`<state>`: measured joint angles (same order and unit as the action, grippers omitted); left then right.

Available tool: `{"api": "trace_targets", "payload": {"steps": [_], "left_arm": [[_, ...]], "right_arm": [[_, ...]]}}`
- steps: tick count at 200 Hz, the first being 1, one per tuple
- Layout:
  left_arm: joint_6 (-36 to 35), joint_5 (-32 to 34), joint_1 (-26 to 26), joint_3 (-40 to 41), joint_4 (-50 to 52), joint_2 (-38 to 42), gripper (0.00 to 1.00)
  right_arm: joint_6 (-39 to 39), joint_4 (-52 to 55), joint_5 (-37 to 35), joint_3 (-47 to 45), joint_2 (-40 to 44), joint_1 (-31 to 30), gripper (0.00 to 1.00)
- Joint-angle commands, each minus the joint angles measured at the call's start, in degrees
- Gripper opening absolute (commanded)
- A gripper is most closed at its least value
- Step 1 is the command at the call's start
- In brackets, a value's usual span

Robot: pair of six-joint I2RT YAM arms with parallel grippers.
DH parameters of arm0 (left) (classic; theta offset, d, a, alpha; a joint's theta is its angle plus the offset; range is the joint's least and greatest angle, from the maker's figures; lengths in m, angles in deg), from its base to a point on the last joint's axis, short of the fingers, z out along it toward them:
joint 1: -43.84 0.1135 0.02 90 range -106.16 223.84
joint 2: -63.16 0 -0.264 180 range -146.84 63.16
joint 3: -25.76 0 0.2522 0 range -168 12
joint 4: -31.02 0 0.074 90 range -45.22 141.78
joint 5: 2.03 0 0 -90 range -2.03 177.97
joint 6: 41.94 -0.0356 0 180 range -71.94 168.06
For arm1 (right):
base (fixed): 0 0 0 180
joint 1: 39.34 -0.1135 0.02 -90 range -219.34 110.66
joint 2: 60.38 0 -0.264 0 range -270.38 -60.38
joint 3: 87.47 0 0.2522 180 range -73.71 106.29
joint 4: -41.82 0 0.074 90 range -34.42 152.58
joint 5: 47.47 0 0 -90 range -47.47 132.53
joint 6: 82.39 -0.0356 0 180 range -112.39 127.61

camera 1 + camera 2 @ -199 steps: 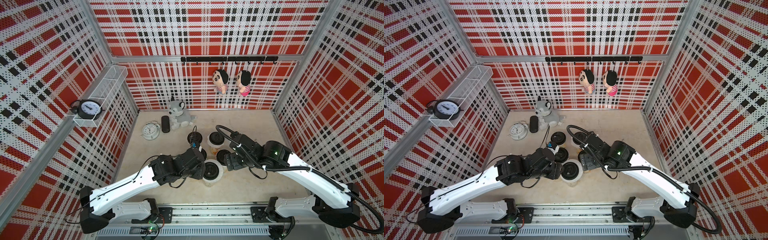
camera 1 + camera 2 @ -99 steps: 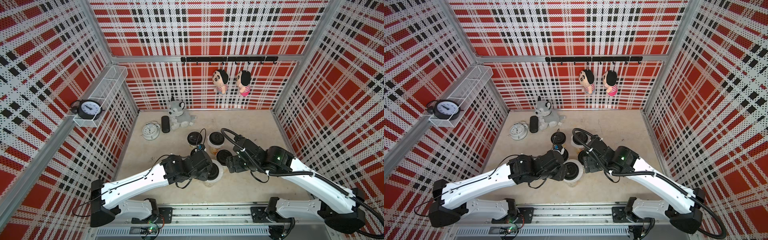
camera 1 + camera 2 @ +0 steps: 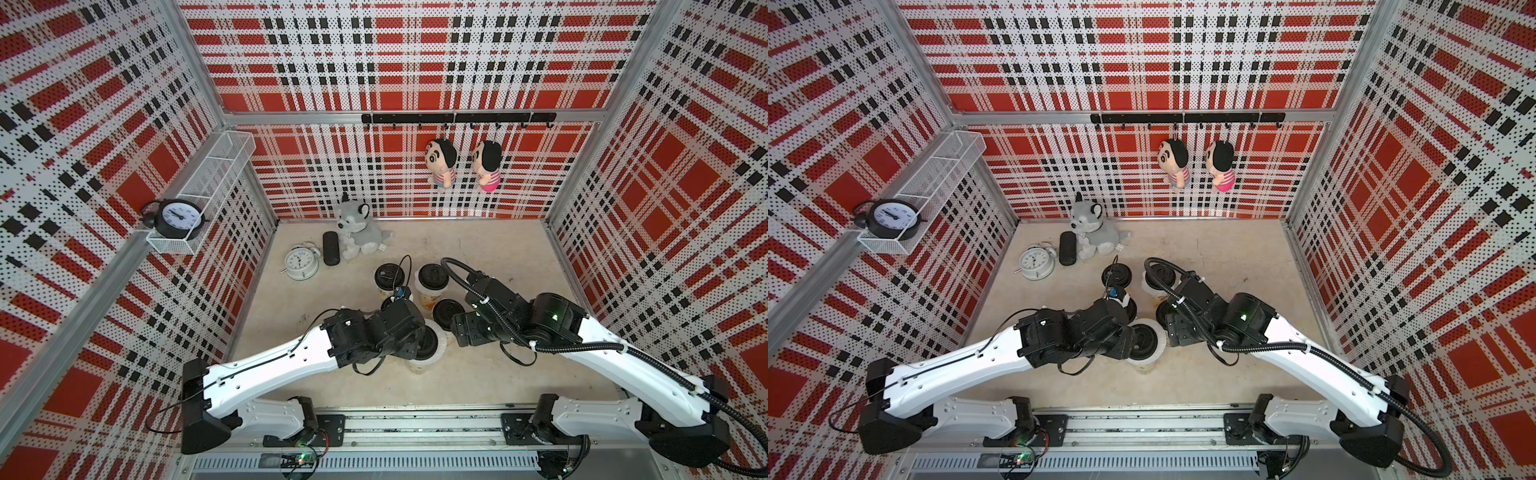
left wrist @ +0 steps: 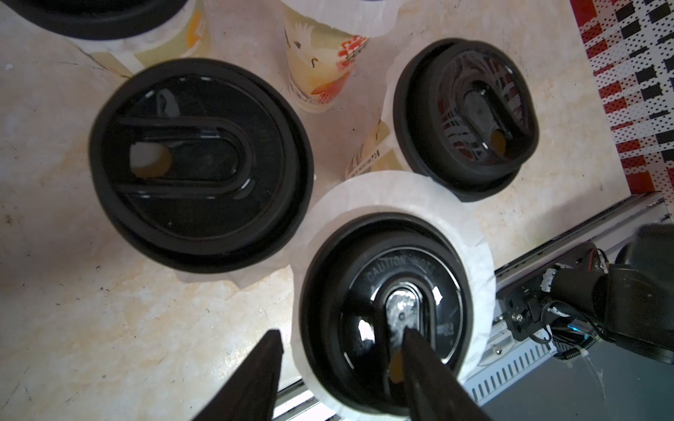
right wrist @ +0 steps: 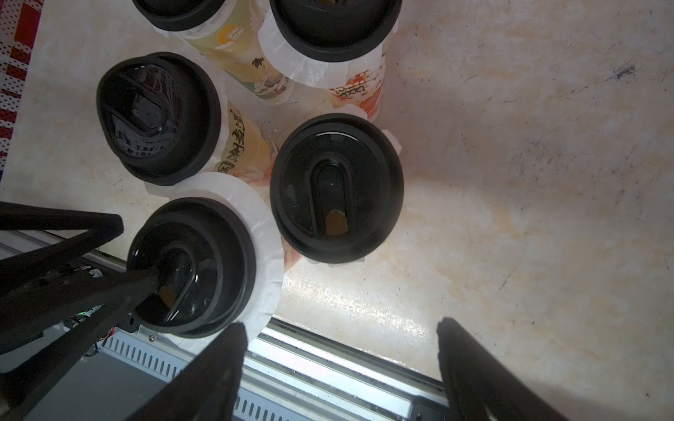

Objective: Put the leak-proof paper on the milk tea cups
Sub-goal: Secure the cup lid on the cup.

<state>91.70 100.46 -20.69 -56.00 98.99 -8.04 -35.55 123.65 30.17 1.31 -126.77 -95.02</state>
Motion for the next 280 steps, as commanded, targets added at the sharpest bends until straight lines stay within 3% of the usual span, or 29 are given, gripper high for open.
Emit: {"api": "trace_targets", "payload": {"steps": [1,79,209,280], "left_arm": [[-0.6,0.0,0.4,-0.7,-1.9,-0.2,0.57],[-0.7,-1.3,1.0,2.2,-3.3,-0.4,0.57],[1.0,-2.8,1.0,6.9,-3.3,0.9,0.56],[2.2,-3.2,1.0,9.3,-3.4,2.6,0.56]], "right_arm": [[-0.6,-1.0,0.2,-0.8,0.7,0.4,0.85],[-0.3,-2.4,0.2,-2.0,0.1,0.4,0.85],[1.1,-4.7,6.0,-3.2,-2.3,0.4,0.83],[-0.1,-7.7,8.5,-5.6,-4.4,-0.9,0.65]]}}
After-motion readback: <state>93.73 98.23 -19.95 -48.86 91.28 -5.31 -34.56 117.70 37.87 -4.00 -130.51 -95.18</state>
